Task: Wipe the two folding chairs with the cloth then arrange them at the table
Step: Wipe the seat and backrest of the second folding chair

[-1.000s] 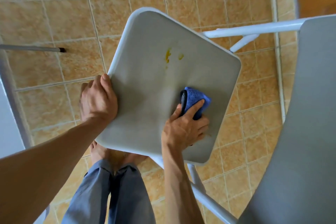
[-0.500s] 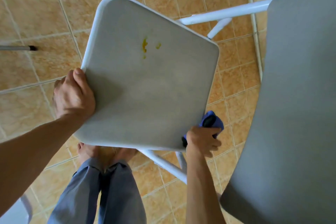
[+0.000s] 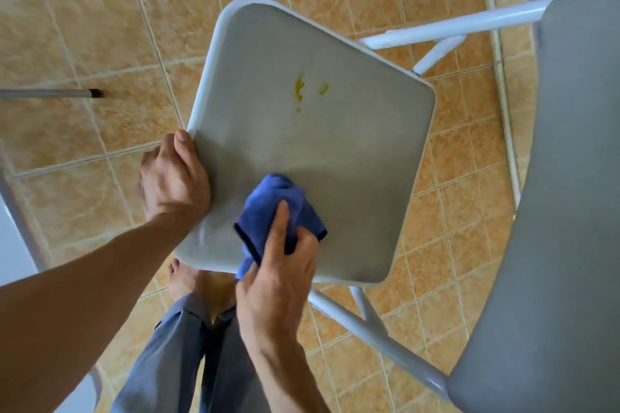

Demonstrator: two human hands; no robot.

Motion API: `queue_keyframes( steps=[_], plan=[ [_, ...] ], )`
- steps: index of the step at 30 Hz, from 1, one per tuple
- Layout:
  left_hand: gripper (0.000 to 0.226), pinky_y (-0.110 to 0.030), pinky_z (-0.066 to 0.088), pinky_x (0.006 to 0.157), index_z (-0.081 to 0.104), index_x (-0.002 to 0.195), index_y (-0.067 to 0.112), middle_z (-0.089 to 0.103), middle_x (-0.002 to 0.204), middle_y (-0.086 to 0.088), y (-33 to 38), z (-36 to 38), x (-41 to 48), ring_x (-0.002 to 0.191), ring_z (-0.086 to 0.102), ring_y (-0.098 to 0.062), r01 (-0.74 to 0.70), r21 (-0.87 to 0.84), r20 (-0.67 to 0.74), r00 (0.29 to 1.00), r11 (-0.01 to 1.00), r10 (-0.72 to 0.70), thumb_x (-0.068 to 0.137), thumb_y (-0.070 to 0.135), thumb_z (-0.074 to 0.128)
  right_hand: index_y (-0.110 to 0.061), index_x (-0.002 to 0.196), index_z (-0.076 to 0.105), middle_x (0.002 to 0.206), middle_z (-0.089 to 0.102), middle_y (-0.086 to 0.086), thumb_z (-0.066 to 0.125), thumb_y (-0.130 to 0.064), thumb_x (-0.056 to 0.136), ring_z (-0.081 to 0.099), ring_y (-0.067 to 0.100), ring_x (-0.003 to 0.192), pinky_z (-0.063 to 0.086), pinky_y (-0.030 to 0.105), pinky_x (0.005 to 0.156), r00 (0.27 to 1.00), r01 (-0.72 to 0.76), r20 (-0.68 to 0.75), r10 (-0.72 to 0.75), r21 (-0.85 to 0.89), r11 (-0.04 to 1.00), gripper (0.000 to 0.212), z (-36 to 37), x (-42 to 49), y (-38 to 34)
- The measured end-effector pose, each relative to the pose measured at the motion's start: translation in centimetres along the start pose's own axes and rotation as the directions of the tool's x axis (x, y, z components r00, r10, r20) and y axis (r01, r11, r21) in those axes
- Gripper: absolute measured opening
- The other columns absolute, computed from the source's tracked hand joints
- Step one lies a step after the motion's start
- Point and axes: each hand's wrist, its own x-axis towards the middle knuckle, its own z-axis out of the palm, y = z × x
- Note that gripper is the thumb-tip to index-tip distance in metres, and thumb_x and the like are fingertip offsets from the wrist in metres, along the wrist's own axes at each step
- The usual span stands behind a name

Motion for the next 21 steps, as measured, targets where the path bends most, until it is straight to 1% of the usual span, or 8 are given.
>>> queue_keyframes(
  steps=[2,4,9,12,14,17,19,21],
  plan=[
    [0.047,-0.049,0.043,0.079,0.056,0.103,0.005,0.06,0.103,-0.033,0.0,0.0,0.0,0.097,0.054,-0.048,0.003,-0.022,0.025,1.0,1.0,-0.003,0.103,0.038,0.021,-0.01,0.151,0.04,0.114,0.052,0.018,0.046,-0.027,0.086,0.058,0.037,0.098,0.055,0.047,0.082,0.981,-0.001,-0.194,0.019,0.095,0.995,0.068,-3.1,1.7,3.0],
    [0.047,-0.047,0.042,0.078,0.056,0.102,0.006,0.061,0.102,-0.031,0.0,-0.3,-0.1,0.096,0.054,-0.047,0.023,-0.016,0.048,0.999,1.0,-0.022,0.104,0.037,0.022,-0.012,0.15,0.041,0.113,0.05,0.016,0.048,-0.028,0.09,0.059,0.036,0.096,0.055,0.049,0.081,0.953,-0.076,-0.285,0.102,0.099,0.992,0.063,-4.9,4.1,5.8],
    [0.045,-0.047,0.043,0.077,0.055,0.103,0.01,0.061,0.099,-0.029,0.2,-0.5,-0.4,0.094,0.055,-0.046,0.046,-0.024,0.083,0.996,0.999,-0.044,0.104,0.039,0.021,-0.01,0.153,0.037,0.114,0.054,0.025,0.04,-0.062,0.09,0.055,0.047,0.101,0.046,0.053,0.089,0.877,-0.359,-0.326,0.352,0.043,0.932,0.082,-1.2,9.5,7.0],
    [0.044,-0.045,0.043,0.075,0.055,0.102,0.012,0.062,0.095,-0.026,0.1,-0.4,-0.1,0.092,0.056,-0.046,0.039,-0.027,0.078,0.996,0.999,-0.037,0.104,0.04,0.021,-0.01,0.153,0.029,0.113,0.052,0.028,0.047,-0.057,0.095,0.055,0.048,0.093,0.051,0.05,0.076,0.811,-0.468,-0.326,0.487,0.14,0.873,0.077,1.7,10.6,3.7],
    [0.044,-0.045,0.044,0.074,0.055,0.101,0.012,0.062,0.093,-0.026,-0.1,-0.5,0.0,0.091,0.057,-0.045,0.04,-0.019,0.072,0.997,0.999,-0.038,0.103,0.04,0.021,-0.007,0.151,0.034,0.113,0.051,0.027,0.049,-0.046,0.096,0.057,0.048,0.091,0.053,0.048,0.072,0.867,-0.343,-0.325,0.378,0.16,0.926,0.069,3.0,9.8,-0.4],
    [0.043,-0.045,0.044,0.073,0.053,0.097,0.014,0.062,0.092,-0.025,-0.1,-0.5,-0.2,0.09,0.057,-0.045,0.053,-0.023,0.08,0.995,0.998,-0.051,0.104,0.041,0.021,-0.012,0.151,0.038,0.11,0.05,0.017,0.049,-0.038,0.088,0.057,0.042,0.09,0.055,0.044,0.074,0.978,0.022,-0.206,-0.011,0.049,0.999,0.069,3.3,8.0,-4.9],
    [0.042,-0.043,0.04,0.071,0.052,0.095,0.015,0.062,0.09,-0.024,-0.2,-0.4,-0.2,0.088,0.057,-0.044,0.053,-0.028,0.084,0.995,0.998,-0.051,0.104,0.041,0.02,-0.019,0.152,0.035,0.108,0.048,0.013,0.058,-0.033,0.08,0.057,0.038,0.088,0.055,0.042,0.075,0.969,0.232,-0.086,-0.231,-0.004,0.973,0.077,2.6,9.2,-3.4],
    [0.041,-0.04,0.037,0.068,0.052,0.094,0.017,0.062,0.088,-0.024,-0.2,-0.4,-0.1,0.085,0.057,-0.044,0.043,-0.02,0.078,0.996,0.999,-0.041,0.103,0.042,0.02,-0.023,0.15,0.041,0.101,0.047,0.012,0.072,-0.028,0.072,0.054,0.037,0.08,0.053,0.042,0.07,0.922,0.375,-0.062,-0.383,-0.105,0.921,0.084,1.1,11.6,1.0]
  ],
)
